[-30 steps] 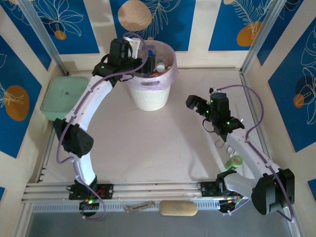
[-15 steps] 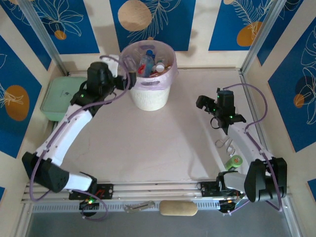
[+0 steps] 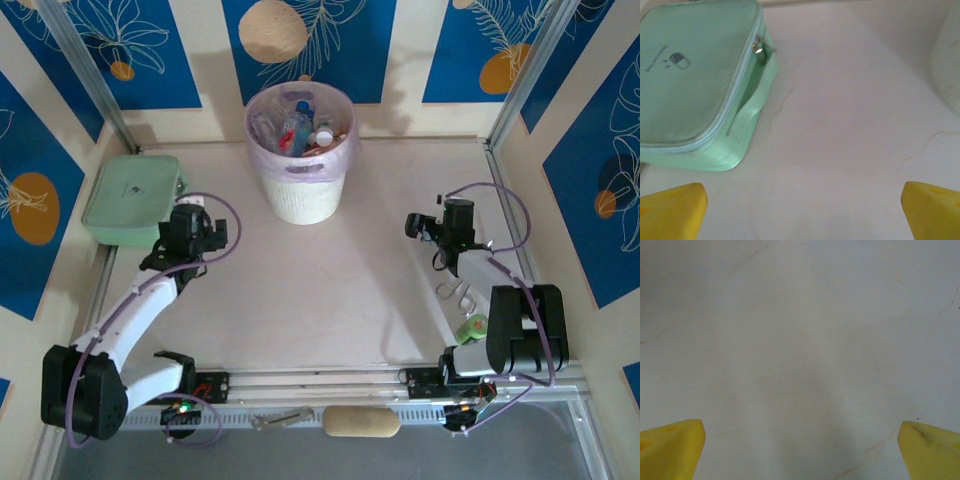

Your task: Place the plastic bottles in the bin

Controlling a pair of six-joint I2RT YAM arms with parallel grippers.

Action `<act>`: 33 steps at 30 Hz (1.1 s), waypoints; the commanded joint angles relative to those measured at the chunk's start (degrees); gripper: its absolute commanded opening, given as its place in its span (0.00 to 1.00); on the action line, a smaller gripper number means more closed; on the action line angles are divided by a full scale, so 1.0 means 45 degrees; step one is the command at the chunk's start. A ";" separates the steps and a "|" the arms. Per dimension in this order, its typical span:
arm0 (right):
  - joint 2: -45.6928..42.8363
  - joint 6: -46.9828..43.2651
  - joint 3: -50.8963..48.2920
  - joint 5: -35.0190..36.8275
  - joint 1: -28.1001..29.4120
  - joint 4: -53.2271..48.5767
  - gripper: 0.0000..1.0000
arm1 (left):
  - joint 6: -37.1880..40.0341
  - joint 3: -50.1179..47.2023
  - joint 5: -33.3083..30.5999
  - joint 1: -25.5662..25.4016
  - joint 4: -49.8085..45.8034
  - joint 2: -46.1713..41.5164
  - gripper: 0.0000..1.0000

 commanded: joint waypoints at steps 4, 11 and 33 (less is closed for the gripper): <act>0.1589 -0.1112 -0.0572 0.0331 0.0505 0.4335 0.94 | 0.1023 -0.1779 -0.1239 0.0119 0.3782 0.0518 1.00; 0.1469 -0.1694 -0.1275 -0.0549 0.0669 0.5494 0.99 | 0.2064 -0.3247 -0.0970 0.0208 0.7916 0.2260 1.00; 0.1655 -0.1116 -0.2992 -0.0493 0.0257 0.8586 0.99 | 0.2349 -0.4864 0.3868 0.1734 1.5196 0.5769 0.99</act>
